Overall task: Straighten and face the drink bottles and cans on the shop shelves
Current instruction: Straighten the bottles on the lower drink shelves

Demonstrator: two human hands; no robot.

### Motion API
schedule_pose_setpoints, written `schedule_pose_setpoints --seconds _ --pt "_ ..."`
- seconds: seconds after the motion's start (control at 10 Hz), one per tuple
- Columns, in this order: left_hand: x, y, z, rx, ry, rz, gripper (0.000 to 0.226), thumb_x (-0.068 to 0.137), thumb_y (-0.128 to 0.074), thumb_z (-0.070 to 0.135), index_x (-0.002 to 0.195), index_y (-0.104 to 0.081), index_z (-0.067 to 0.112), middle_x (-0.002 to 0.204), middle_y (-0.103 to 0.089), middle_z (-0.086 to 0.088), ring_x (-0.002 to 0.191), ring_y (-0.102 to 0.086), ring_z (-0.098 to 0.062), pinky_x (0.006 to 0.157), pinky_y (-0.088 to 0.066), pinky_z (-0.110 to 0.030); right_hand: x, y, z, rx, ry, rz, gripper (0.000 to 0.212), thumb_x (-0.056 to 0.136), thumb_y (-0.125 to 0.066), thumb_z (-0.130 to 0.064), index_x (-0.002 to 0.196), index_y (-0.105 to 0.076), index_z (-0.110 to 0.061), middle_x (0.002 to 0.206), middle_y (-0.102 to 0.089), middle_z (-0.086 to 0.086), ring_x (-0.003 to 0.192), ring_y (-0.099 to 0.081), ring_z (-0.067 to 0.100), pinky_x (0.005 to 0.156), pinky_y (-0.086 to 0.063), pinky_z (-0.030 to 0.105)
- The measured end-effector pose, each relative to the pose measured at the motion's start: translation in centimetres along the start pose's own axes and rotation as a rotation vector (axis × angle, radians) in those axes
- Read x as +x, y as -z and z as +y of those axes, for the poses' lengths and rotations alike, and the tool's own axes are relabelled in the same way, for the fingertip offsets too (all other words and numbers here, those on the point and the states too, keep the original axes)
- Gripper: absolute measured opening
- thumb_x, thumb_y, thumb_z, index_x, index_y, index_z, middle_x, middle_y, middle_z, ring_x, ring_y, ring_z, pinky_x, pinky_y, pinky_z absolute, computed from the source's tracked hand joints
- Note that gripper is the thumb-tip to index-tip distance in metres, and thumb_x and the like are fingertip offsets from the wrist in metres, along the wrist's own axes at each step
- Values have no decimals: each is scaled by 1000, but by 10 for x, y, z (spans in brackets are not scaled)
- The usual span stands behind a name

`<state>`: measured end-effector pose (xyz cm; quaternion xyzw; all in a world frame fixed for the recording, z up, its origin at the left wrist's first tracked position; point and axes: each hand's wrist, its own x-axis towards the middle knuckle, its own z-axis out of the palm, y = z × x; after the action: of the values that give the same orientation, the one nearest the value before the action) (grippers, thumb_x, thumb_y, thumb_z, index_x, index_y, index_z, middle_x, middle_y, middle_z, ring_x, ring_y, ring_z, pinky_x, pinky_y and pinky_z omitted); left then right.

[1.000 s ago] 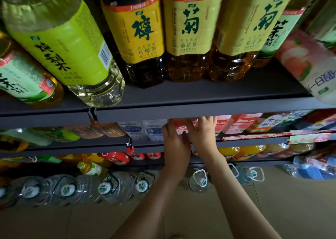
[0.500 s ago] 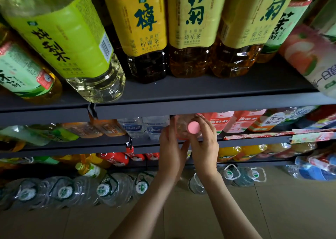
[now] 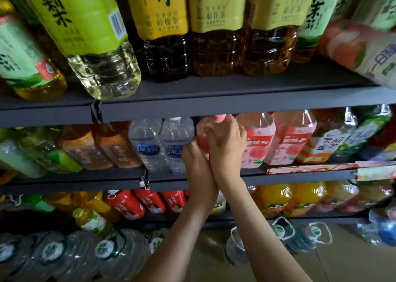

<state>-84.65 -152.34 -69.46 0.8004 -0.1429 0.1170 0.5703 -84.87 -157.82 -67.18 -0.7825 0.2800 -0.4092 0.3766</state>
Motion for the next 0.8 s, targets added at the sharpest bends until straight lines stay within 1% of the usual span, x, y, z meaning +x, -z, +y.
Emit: schedule_pose_setpoints --seconds 0.1,0.2,0.3,0.4,0.5,0.6,0.7,0.8 --pt "-8 -10 -8 88 -24 -22 32 93 -53 16 123 -49 6 121 -54 -11 111 -50 -23 94 -42 -34 -12 1 13 -40 48 41 57 88 -48 -40 138 -45 -12 139 -48 9 122 -34 20 100 -33 38" --pt "-10 -14 -15 89 -37 55 38 92 -55 14 128 -45 7 124 -51 -17 113 -51 -28 97 -45 -36 -16 2 21 14 52 21 59 88 -47 -43 140 -42 -16 141 -46 4 123 -31 15 101 -31 34" --pt "-6 -18 -24 164 -189 89 43 88 -58 2 125 -39 14 117 -50 -15 105 -53 -18 94 -45 -22 -21 1 27 14 45 18 59 88 -50 -37 142 -39 -16 142 -43 5 121 -31 17 100 -30 34" --pt "-6 -18 -33 245 -274 41 37 90 -47 15 127 -47 10 117 -47 -9 104 -49 -11 99 -25 -1 -24 1 35 19 3 -18 55 87 -56 -13 140 -41 -11 137 -45 10 120 -33 19 101 -30 34" --pt "-15 -10 -29 245 -229 -145 40 97 -37 29 132 -50 14 129 -49 -5 117 -50 -9 94 -33 -2 -32 16 33 24 -14 -101 48 89 -54 -5 136 -45 -8 134 -49 10 122 -38 21 103 -32 32" --pt "-23 13 0 190 -153 -239 40 97 -51 14 137 -44 21 136 -41 1 115 -49 -5 85 -35 2 -35 56 7 122 -131 -138 45 93 -54 -8 135 -44 -17 128 -48 -1 118 -45 13 99 -42 27" --pt "-27 30 49 178 -145 -284 46 96 -51 11 138 -38 25 138 -37 1 123 -47 -14 97 -40 -13 -26 114 -26 157 -200 -95 45 93 -57 -11 131 -41 -29 121 -49 -7 108 -50 3 85 -41 6" --pt "-27 34 122 161 -319 -286 43 90 -51 15 132 -41 17 124 -52 -7 114 -53 -22 94 -47 -32 -6 177 -51 119 -316 -34 45 90 -60 -11 127 -42 -29 112 -58 -3 94 -57 2 74 -45 10"
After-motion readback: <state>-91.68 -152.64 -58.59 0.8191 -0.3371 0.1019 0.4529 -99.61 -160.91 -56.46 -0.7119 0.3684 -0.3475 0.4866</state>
